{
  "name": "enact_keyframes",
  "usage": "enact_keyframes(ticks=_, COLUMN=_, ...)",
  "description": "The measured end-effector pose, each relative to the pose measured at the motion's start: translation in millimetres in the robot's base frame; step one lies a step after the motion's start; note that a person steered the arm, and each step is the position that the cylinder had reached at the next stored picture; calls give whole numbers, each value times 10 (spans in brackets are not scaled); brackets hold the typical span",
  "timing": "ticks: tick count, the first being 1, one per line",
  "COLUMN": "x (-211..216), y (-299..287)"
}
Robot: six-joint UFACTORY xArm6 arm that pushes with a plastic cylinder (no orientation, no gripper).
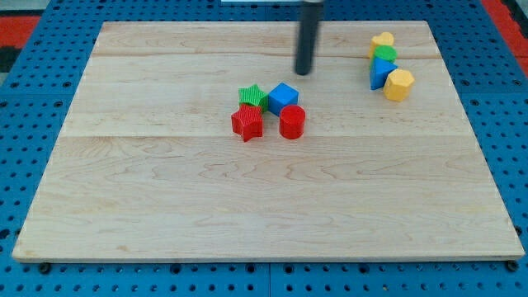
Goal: Place the blue cube below the yellow hexagon
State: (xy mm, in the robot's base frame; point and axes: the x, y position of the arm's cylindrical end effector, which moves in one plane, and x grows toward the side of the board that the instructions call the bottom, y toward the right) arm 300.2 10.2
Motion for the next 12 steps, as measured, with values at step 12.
enact_keyframes(ticks=12, x=664, y=-944)
